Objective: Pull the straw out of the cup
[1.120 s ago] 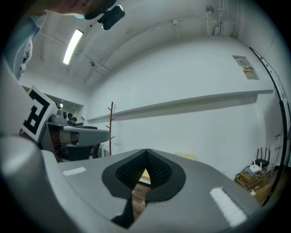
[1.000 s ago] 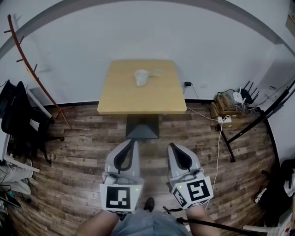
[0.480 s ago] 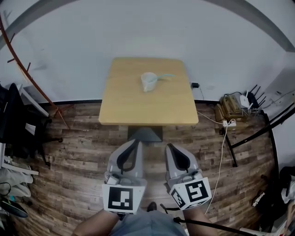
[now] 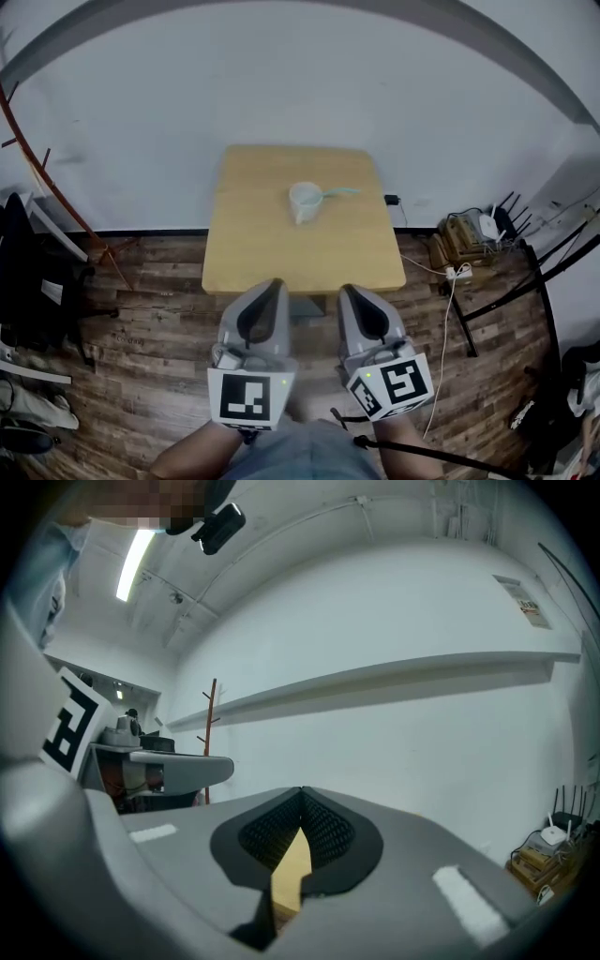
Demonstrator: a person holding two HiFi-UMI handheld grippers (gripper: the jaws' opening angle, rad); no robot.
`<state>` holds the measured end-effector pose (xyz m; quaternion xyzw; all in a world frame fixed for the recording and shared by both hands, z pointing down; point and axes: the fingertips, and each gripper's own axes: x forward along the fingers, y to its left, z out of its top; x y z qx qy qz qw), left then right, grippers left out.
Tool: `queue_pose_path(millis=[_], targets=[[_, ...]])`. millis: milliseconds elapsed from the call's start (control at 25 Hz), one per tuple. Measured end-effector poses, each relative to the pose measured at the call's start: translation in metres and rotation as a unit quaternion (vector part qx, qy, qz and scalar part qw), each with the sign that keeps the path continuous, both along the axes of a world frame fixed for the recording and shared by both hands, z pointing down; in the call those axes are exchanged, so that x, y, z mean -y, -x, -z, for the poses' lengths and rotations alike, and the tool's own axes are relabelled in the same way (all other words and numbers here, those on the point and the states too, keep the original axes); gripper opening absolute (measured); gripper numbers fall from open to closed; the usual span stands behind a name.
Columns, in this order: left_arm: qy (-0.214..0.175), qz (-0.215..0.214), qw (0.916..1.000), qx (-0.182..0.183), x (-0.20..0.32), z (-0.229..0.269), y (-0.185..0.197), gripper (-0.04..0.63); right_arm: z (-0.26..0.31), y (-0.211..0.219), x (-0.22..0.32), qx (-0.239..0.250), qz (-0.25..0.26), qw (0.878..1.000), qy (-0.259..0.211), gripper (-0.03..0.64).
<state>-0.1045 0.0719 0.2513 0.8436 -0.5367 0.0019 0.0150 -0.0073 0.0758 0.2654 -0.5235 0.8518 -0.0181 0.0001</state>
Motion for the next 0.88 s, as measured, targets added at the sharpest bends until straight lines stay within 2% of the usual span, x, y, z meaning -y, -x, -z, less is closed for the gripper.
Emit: queue_pose_path(millis=[280,600,880], targets=[[-0.015,-0.020,0.9996,-0.011,0.028,0.007,-0.005,0.018,0.013,-0.001,0.027,-0.008,-0.012,1.000,-0.011,0.006],[0.016,-0.025,0.9995,-0.008,0.042,-0.016,-0.012,0.018,-0.001,-0.010,0.043,-0.003,-0.021,1.000,0.009,0.006],[0.038,-0.019,0.9991,0.001,0.083,-0.036,-0.032,0.018,-0.022,-0.035,0.085,0.015,-0.023,0.999,0.032,0.006]])
